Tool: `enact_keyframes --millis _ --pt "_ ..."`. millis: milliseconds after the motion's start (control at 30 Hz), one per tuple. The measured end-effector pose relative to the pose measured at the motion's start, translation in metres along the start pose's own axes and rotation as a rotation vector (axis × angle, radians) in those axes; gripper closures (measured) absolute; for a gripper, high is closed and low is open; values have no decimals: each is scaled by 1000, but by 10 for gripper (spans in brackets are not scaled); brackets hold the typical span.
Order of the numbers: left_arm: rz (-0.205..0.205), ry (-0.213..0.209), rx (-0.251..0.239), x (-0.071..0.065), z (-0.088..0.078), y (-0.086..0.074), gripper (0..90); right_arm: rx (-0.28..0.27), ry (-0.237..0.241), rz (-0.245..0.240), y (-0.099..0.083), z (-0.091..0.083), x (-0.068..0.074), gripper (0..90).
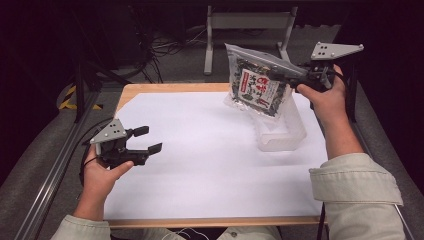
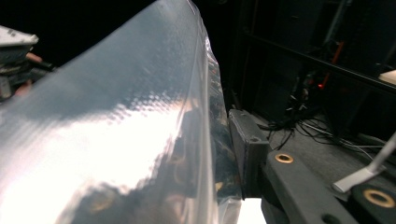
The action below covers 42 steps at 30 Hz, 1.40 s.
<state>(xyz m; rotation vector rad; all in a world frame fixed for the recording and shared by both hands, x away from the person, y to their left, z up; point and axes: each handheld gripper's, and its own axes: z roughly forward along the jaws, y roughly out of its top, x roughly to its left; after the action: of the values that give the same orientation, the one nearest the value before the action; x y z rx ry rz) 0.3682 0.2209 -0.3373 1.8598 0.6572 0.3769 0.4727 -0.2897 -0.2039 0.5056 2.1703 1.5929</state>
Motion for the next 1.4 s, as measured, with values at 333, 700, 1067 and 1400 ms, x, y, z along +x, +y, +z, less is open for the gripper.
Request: enact_keyframes --millis 333,700,1067,1400 --pt "-10 27 -4 9 2 -16 199 9 -100 30 -6 -9 -21 760" --pt "-23 49 11 14 2 -24 171 14 -207 56 -14 -21 -37 759" --pt "-10 51 48 12 7 -26 110 19 -243 79 -35 -32 -37 759" --pt "-9 47 58 12 8 -27 102 49 -239 105 -52 -33 -38 759"
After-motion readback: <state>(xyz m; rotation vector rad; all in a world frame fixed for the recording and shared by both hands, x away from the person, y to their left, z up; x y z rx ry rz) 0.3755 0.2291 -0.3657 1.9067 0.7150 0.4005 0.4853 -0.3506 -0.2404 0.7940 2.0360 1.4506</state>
